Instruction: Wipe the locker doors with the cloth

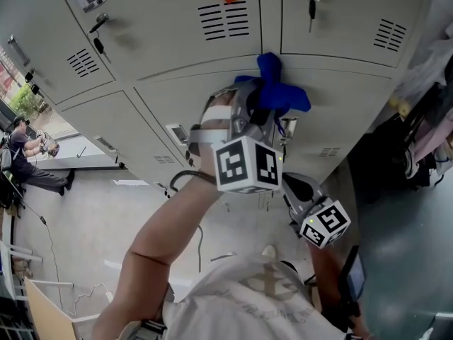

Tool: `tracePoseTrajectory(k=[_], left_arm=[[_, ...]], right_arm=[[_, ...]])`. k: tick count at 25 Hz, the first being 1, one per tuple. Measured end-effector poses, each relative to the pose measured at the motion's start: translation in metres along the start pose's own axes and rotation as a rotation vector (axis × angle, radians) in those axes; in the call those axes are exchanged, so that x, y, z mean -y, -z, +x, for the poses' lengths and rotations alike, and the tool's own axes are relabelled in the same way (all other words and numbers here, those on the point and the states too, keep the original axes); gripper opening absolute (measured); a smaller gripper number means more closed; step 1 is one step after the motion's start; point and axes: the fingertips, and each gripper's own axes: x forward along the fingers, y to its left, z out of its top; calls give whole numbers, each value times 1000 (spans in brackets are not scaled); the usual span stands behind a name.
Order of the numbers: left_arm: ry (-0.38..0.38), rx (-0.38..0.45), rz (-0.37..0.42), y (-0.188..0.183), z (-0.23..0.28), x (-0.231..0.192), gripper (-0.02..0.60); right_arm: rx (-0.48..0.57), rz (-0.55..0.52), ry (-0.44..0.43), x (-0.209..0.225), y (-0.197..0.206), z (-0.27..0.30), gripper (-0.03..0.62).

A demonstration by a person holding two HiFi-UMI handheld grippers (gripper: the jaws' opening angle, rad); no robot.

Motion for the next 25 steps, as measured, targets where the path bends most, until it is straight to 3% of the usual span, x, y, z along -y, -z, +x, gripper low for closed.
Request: tracePoseTrajectory(k=[5, 10, 17, 25], left_arm=[[73, -13, 22, -4, 3, 19, 123], [19, -6, 31, -6, -8, 16, 123], [-20, -87, 209, 24, -3, 27, 123], [-23, -95, 151, 37, -10, 19, 123]], right_arm=[[0, 4, -7, -2, 1, 0, 6], [1, 5, -1, 1, 1, -2, 6], [-5, 9, -6, -3, 3, 0, 6], [-6, 13, -16, -7, 4, 6, 6]])
